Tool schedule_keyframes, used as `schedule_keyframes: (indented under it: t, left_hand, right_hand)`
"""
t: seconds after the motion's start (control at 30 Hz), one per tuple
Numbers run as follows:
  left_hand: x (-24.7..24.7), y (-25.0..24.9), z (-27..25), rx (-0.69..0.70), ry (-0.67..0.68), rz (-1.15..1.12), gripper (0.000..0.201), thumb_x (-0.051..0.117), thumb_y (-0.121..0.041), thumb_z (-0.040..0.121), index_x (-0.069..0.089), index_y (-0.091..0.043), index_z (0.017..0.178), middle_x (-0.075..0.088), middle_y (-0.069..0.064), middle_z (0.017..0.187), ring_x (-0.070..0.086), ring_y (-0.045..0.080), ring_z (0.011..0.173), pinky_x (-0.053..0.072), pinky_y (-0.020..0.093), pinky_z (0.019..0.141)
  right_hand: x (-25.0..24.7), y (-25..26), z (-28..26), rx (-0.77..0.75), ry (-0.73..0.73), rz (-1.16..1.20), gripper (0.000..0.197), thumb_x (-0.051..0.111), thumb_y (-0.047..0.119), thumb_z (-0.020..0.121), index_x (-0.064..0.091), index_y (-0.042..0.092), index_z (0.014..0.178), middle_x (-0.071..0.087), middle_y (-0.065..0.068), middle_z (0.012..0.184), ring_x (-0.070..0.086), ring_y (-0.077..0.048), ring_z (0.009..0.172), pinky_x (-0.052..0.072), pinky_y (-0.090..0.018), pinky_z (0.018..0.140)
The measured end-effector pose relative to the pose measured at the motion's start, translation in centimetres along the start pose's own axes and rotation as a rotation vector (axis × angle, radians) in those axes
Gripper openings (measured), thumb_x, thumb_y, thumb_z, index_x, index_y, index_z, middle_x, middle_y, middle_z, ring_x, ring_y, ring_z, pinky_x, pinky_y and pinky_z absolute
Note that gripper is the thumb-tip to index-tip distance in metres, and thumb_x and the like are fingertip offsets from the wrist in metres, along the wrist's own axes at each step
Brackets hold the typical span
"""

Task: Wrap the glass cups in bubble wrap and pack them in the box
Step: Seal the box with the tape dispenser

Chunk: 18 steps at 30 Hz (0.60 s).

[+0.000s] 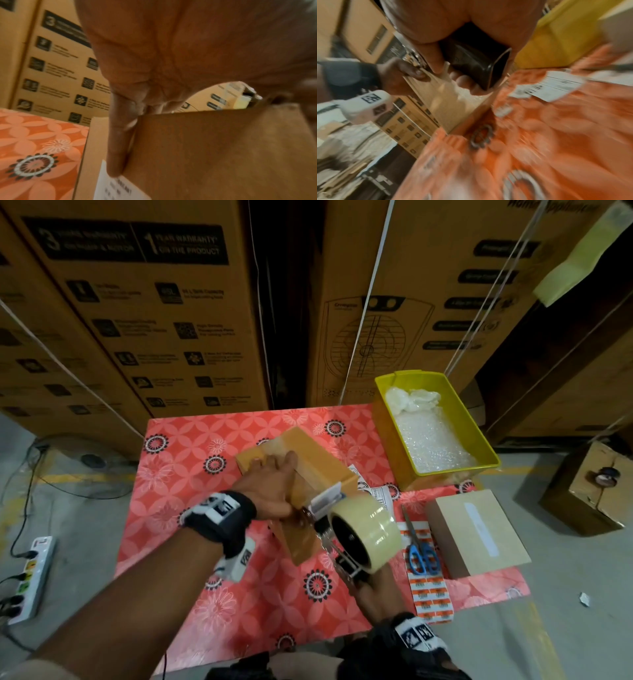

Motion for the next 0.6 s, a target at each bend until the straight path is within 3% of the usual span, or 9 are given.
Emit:
schedule_keyframes:
  t: [0.07, 0.13, 0.2, 0.3, 0.4, 0.47, 0.5, 0.53, 0.6]
  left_hand:
    - [-2.3, 1.9, 0.6, 0.007, -0.008, -0.116, 0.073, 0.073, -0.032, 0.086, 0.025, -0.031, 0.140, 0.059, 0.009, 0.110, 0.063, 0.031, 0.091, 0.058, 0.046, 0.071]
    - [-4.5, 3.7, 1.1, -0.033, 0.018, -0.355, 0.051, 0.070, -0.033, 0.097, 0.038, -0.035, 0.137, 0.066, 0.006, 0.113, 0.067, 0.025, 0.091, 0.063, 0.044, 0.077]
    - [-6.1, 5.7, 1.7, -0.113, 0.048, -0.652, 0.031, 0.069, -0.022, 0.101, 0.056, -0.030, 0.128, 0.075, 0.011, 0.116, 0.072, 0.030, 0.106, 0.063, 0.049, 0.089]
    - [-8.1, 8.9, 2.8, -0.189, 0.008, -0.897, 0.039, 0.080, -0.001, 0.084, 0.071, -0.022, 0.116, 0.075, 0.018, 0.119, 0.071, 0.038, 0.113, 0.062, 0.063, 0.086]
    - [-9.6, 10.7, 3.6, -0.142, -0.137, -0.823, 0.034, 0.076, 0.002, 0.091, 0.070, -0.023, 0.114, 0.073, 0.017, 0.121, 0.071, 0.033, 0.108, 0.064, 0.052, 0.087]
    - [-10.1, 10.7, 3.5, -0.105, -0.297, -0.583, 0.026, 0.082, -0.016, 0.088, 0.069, -0.030, 0.106, 0.077, 0.009, 0.111, 0.072, 0.025, 0.098, 0.063, 0.043, 0.089]
    - [-10.0, 10.6, 3.4, -0.117, -0.360, -0.456, 0.029, 0.084, -0.035, 0.079, 0.067, -0.035, 0.104, 0.076, 0.002, 0.107, 0.071, 0.025, 0.100, 0.060, 0.051, 0.096]
    - [-9.8, 10.4, 3.2, -0.139, -0.393, -0.333, 0.047, 0.081, -0.053, 0.067, 0.066, -0.039, 0.109, 0.075, -0.003, 0.112, 0.068, 0.026, 0.109, 0.050, 0.065, 0.105]
    - [-8.6, 9.7, 2.7, -0.227, -0.283, -0.130, 0.111, 0.081, -0.079, 0.046, 0.048, -0.038, 0.144, 0.059, 0.001, 0.145, 0.050, 0.033, 0.138, 0.020, 0.085, 0.112]
  right_hand:
    - [0.9, 1.3, 3.2, -0.087, 0.013, -0.058, 0.014, 0.069, 0.017, 0.102, 0.072, 0.030, 0.097, 0.073, 0.029, 0.078, 0.067, 0.010, 0.074, 0.047, -0.013, 0.067]
    - [1.7, 2.8, 5.9, -0.179, -0.001, -0.067, 0.022, 0.069, 0.026, 0.100, 0.072, 0.040, 0.117, 0.076, 0.025, 0.103, 0.070, 0.006, 0.096, 0.055, -0.019, 0.081]
    - [2.1, 4.7, 8.8, -0.236, 0.009, -0.124, 0.026, 0.068, 0.032, 0.098, 0.066, 0.037, 0.123, 0.077, 0.012, 0.118, 0.071, -0.008, 0.109, 0.060, -0.033, 0.092]
    - [3.3, 7.4, 12.8, -0.231, 0.007, -0.229, 0.018, 0.064, 0.021, 0.089, 0.068, 0.020, 0.106, 0.078, -0.001, 0.098, 0.072, -0.021, 0.089, 0.062, -0.048, 0.080]
    - [4.0, 10.4, 15.2, -0.185, 0.032, -0.254, 0.009, 0.059, 0.023, 0.081, 0.061, 0.016, 0.076, 0.067, 0.003, 0.069, 0.060, -0.018, 0.062, 0.051, -0.034, 0.059]
    - [4.3, 12.7, 16.5, -0.190, 0.047, -0.257, 0.013, 0.062, 0.022, 0.085, 0.062, 0.013, 0.075, 0.067, 0.000, 0.069, 0.060, -0.021, 0.063, 0.047, -0.034, 0.057]
    - [4.4, 13.6, 17.0, -0.183, 0.057, -0.262, 0.012, 0.062, 0.021, 0.087, 0.066, 0.012, 0.080, 0.070, -0.002, 0.074, 0.063, -0.023, 0.067, 0.049, -0.035, 0.059]
    - [4.5, 14.3, 17.7, -0.170, 0.056, -0.274, 0.012, 0.062, 0.022, 0.088, 0.068, 0.012, 0.084, 0.072, -0.004, 0.080, 0.066, -0.024, 0.070, 0.051, -0.033, 0.060]
    - [4.8, 15.5, 18.9, -0.155, 0.036, -0.301, 0.016, 0.063, 0.025, 0.085, 0.070, 0.012, 0.089, 0.073, -0.006, 0.086, 0.069, -0.028, 0.073, 0.058, -0.036, 0.065]
Point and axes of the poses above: each hand's wrist, its own z-axis towards the middle knuckle, its own x-axis out of the palm, y = z × x, the point moved 1 cm from there along z, towards the middle knuckle
